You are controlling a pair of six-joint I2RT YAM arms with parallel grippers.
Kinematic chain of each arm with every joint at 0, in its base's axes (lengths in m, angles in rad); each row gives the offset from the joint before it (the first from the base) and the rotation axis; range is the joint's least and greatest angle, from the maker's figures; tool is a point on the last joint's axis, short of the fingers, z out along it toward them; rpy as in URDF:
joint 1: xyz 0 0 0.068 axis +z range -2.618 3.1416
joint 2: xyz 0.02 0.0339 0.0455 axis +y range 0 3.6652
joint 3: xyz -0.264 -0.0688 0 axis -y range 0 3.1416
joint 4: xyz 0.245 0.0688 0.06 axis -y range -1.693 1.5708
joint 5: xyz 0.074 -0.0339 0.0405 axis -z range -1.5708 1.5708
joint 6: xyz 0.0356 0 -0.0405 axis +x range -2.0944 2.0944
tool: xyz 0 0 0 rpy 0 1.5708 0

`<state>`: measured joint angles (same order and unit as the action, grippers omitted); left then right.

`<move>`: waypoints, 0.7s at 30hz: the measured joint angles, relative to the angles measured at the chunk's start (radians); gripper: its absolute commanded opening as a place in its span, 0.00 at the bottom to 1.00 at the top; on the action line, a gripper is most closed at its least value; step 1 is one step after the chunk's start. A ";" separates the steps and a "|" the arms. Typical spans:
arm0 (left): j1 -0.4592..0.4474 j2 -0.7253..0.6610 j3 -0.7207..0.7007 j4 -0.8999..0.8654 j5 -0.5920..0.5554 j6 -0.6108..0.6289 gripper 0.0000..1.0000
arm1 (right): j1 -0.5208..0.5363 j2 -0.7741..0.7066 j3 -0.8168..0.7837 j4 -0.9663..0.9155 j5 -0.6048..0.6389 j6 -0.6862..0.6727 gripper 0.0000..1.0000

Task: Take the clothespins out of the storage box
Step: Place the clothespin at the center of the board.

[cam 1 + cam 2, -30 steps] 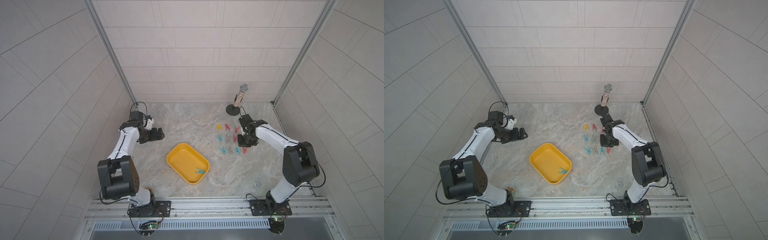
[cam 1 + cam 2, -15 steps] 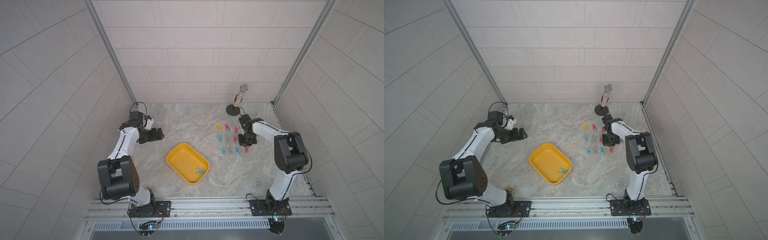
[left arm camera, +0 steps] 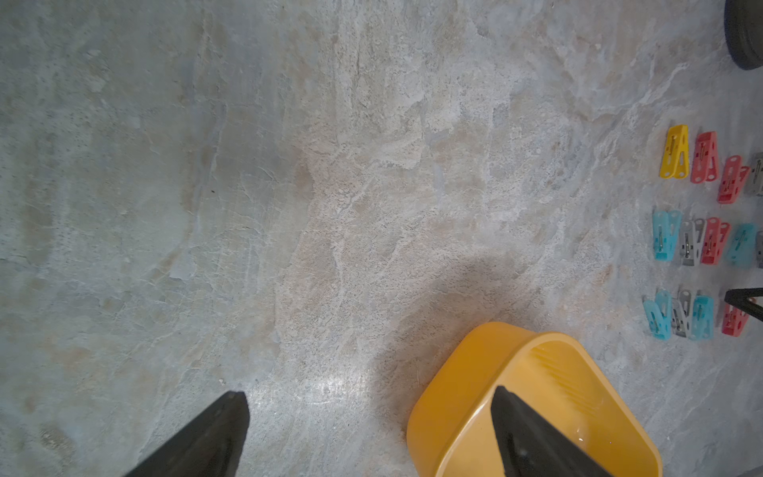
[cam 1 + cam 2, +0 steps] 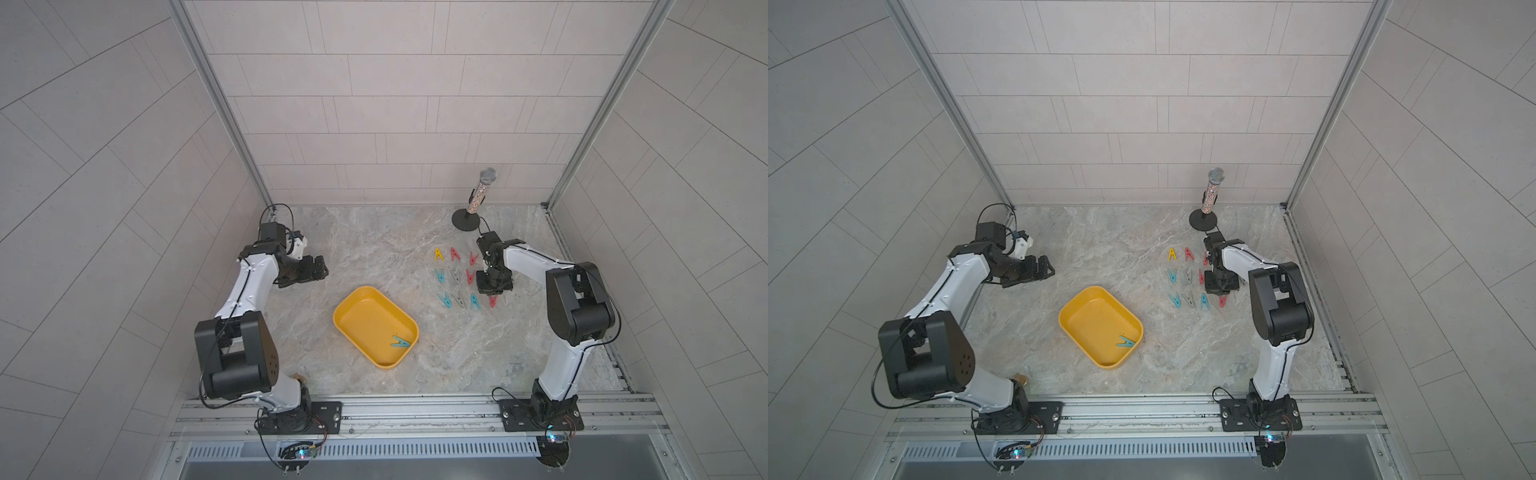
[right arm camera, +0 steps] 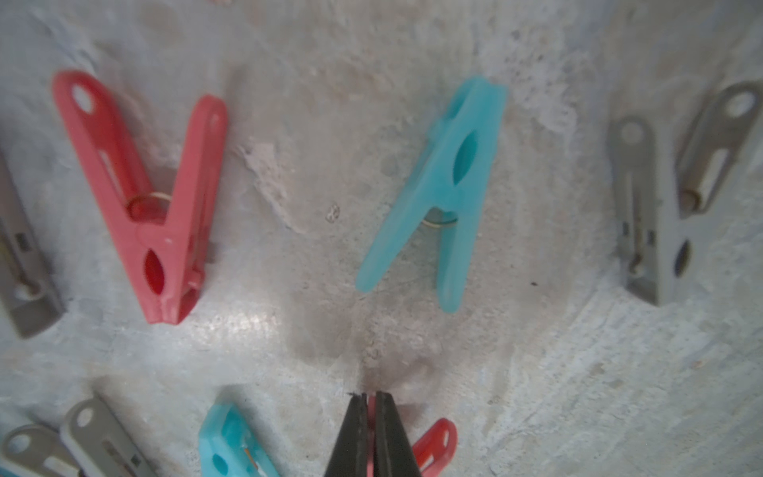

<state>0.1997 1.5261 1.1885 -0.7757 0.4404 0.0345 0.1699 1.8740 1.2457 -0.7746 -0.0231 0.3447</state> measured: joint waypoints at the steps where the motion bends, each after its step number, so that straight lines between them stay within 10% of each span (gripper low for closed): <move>1: 0.000 0.000 0.000 0.000 0.000 0.000 1.00 | 0.000 0.000 -0.004 0.003 0.001 0.002 0.13; 21: 0.000 0.000 0.000 0.000 -0.019 0.004 1.00 | 0.071 -0.188 0.013 -0.032 0.006 0.001 0.35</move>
<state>0.2001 1.5261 1.1885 -0.7761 0.4217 0.0383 0.2413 1.6863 1.2583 -0.8070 -0.0174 0.3458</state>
